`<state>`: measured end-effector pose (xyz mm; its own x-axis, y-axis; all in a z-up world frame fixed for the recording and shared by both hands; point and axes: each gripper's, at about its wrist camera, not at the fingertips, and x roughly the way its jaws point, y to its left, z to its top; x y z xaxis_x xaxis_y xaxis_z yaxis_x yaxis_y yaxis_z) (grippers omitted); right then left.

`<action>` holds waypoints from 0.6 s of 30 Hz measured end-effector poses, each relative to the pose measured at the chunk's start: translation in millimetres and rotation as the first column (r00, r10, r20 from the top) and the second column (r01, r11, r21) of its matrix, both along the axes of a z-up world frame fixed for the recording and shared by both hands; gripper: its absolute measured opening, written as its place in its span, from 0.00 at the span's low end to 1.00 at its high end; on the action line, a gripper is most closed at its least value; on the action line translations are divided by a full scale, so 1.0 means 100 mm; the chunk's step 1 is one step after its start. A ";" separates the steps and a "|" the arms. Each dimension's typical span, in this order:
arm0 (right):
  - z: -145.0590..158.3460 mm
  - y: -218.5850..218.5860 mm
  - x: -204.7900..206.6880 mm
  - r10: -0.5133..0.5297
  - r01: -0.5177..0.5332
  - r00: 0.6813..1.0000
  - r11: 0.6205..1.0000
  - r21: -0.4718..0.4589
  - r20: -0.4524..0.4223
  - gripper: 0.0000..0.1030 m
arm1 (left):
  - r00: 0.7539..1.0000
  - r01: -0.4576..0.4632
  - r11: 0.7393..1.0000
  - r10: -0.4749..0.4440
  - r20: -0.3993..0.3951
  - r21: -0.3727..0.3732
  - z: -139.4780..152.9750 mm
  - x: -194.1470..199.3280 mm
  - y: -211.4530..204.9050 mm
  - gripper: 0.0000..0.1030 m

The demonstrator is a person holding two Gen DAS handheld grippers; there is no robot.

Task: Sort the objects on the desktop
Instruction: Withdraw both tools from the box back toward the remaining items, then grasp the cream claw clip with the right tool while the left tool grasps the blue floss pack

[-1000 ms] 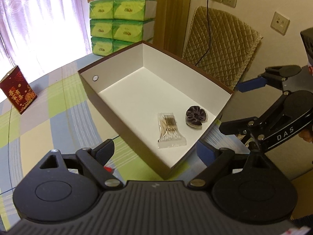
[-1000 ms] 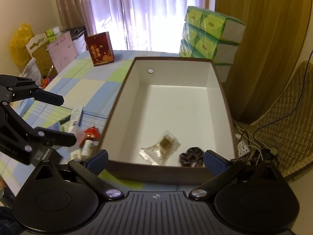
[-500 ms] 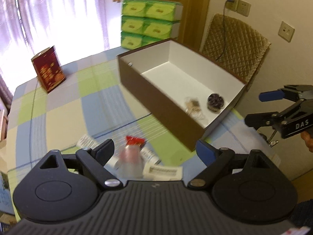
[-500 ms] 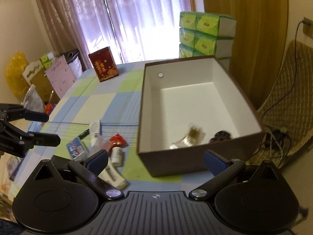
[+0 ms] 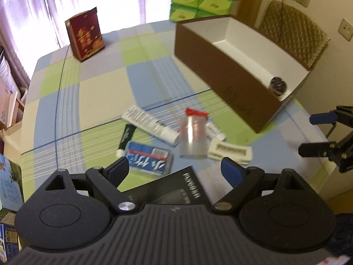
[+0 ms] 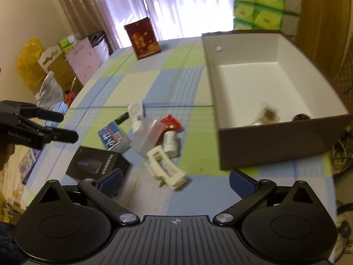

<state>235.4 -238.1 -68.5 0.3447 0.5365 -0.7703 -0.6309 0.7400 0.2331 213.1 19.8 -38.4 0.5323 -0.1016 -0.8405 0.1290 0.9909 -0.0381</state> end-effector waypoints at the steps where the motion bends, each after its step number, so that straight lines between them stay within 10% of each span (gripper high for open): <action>1: -0.04 0.04 -0.01 0.007 -0.007 1.000 1.000 -0.006 0.000 0.97 | 1.000 -0.004 1.000 0.004 -0.004 0.001 -0.03 0.00 0.05 0.85; 18: -0.81 0.77 0.05 0.261 -0.230 0.958 0.949 -0.217 0.123 0.67 | 0.995 -0.061 0.998 0.062 -0.081 0.011 -0.53 0.18 0.69 0.85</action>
